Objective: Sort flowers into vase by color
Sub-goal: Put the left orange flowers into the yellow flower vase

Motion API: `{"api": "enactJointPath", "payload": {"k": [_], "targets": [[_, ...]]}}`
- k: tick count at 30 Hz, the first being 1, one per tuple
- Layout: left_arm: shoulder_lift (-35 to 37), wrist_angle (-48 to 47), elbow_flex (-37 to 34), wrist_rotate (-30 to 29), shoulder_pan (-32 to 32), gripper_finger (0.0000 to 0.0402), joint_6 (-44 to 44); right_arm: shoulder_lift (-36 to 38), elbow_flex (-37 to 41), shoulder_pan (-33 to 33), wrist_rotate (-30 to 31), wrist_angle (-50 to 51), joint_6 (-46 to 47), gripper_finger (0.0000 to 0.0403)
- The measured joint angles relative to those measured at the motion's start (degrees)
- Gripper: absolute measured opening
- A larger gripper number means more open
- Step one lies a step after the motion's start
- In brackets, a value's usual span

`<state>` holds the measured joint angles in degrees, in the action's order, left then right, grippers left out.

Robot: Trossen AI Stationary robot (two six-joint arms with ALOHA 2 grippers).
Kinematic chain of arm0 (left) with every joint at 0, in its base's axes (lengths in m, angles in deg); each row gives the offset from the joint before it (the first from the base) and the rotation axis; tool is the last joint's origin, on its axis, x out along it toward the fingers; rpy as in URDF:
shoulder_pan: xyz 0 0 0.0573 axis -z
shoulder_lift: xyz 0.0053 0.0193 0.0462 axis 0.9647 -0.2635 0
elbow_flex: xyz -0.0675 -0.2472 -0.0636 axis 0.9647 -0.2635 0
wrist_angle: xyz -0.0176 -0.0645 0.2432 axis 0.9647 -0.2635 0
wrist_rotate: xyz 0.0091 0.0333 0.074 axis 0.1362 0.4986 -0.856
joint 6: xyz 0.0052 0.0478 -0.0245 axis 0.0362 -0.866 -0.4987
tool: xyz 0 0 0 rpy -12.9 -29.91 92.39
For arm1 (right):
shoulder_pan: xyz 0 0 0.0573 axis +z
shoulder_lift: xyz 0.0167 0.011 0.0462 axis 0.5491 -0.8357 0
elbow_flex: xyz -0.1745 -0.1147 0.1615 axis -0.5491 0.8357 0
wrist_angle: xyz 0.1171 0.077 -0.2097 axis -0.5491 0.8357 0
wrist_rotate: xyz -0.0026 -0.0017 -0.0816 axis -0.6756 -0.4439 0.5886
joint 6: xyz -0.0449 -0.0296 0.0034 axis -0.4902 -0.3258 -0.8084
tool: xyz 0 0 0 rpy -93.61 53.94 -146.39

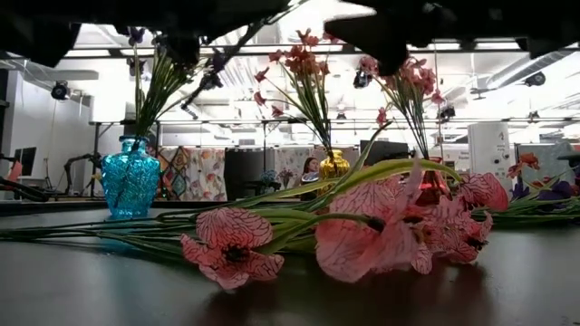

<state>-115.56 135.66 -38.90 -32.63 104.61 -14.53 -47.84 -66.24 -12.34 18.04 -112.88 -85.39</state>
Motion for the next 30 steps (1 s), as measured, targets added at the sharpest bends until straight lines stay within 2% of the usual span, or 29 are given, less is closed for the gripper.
{"api": "enactJointPath", "payload": {"k": [10, 30], "targets": [[-4.5, 2.9, 2.9, 1.3, -0.7, 0.0, -1.8, -4.8, -6.6, -0.3, 2.0, -2.5, -5.3, 0.0228], [-5.0, 1.8, 3.4, 1.6, -1.9, 0.0, -0.6, -7.4, -11.5, -0.9, 0.9, -1.8, -7.4, 0.0226]]}}
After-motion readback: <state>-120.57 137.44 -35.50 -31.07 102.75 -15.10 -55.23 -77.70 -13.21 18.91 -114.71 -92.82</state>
